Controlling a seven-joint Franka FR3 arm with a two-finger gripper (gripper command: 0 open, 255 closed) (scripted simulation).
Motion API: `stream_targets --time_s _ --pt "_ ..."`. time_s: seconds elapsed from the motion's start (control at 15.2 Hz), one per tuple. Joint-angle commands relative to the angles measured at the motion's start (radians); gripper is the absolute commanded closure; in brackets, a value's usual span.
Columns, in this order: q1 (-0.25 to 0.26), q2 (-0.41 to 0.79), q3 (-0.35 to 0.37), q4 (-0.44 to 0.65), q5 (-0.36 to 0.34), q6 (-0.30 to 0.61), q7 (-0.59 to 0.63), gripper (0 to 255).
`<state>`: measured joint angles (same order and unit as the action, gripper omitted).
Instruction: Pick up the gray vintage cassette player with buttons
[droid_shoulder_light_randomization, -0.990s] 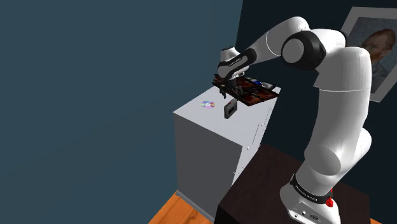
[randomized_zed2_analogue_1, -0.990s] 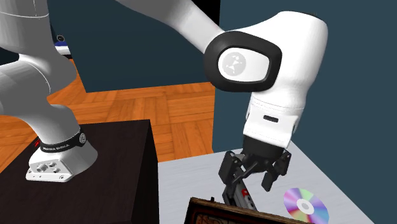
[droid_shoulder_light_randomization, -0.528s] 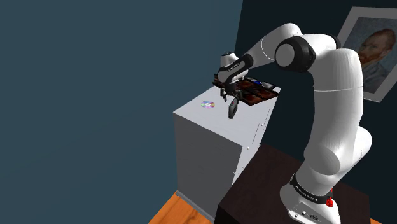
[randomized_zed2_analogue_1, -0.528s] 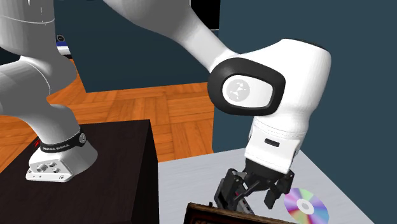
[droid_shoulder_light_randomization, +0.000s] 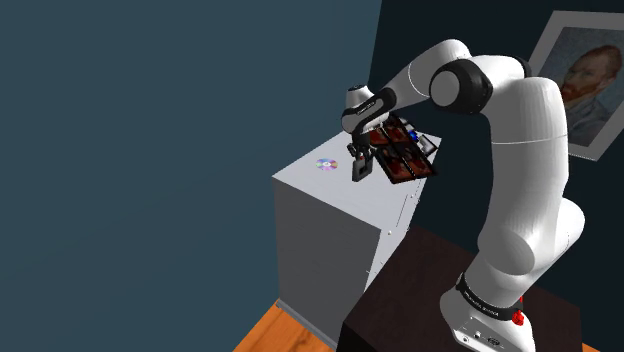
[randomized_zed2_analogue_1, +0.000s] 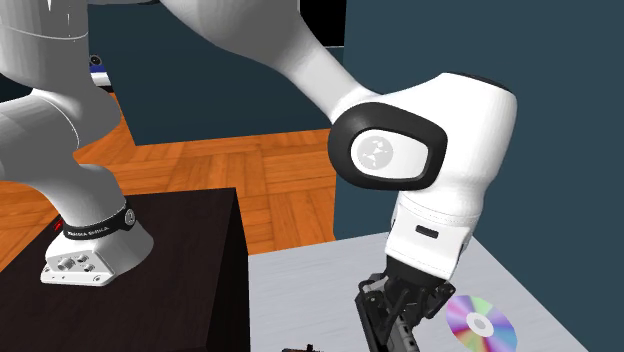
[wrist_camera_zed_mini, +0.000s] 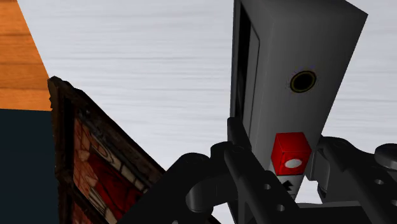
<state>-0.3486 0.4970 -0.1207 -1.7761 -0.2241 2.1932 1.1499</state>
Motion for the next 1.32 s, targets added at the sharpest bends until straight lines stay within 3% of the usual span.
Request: stream_targets --time_s 0.0,0.26,1.25 --pt "-0.001 0.004 -0.001 0.000 0.000 0.001 0.000 255" --pt "0.000 -0.001 -0.001 -0.008 -0.001 0.004 0.002 255" --pt "0.004 -0.103 0.000 0.049 0.007 -0.153 -0.031 255"
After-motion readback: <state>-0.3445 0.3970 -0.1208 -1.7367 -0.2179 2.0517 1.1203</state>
